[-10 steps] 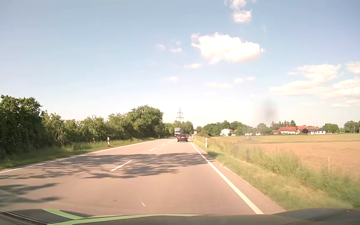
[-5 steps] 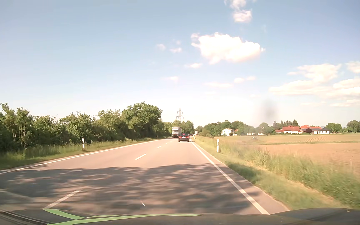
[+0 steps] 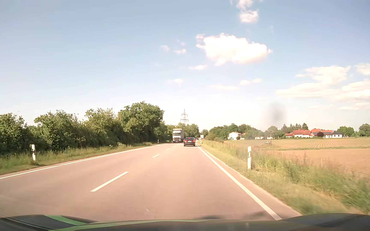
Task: Follow the waypoints while adhering to traffic rules and regulations
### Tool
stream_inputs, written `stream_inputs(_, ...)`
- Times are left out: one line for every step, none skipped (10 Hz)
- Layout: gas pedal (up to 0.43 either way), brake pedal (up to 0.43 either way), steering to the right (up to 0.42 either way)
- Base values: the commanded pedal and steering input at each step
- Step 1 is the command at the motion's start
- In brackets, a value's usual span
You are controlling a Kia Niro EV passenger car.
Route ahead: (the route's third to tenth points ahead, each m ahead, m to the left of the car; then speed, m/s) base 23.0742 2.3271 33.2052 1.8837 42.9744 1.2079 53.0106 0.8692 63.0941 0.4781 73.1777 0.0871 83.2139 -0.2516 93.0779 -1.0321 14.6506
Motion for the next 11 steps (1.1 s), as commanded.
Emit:
stream_inputs(0.047,0.000,0.001)
stream_inputs(0.047,0.000,0.001)
stream_inputs(0.047,0.000,0.001)
stream_inputs(0.039,0.000,0.001)
stream_inputs(0.039,0.000,0.002)
stream_inputs(0.039,0.000,0.001)
stream_inputs(0.028,0.000,0.001)
stream_inputs(0.028,0.000,0.002)
stream_inputs(0.028,0.000,0.002)
stream_inputs(0.028,0.000,0.002)
stream_inputs(0.020,0.000,0.002)
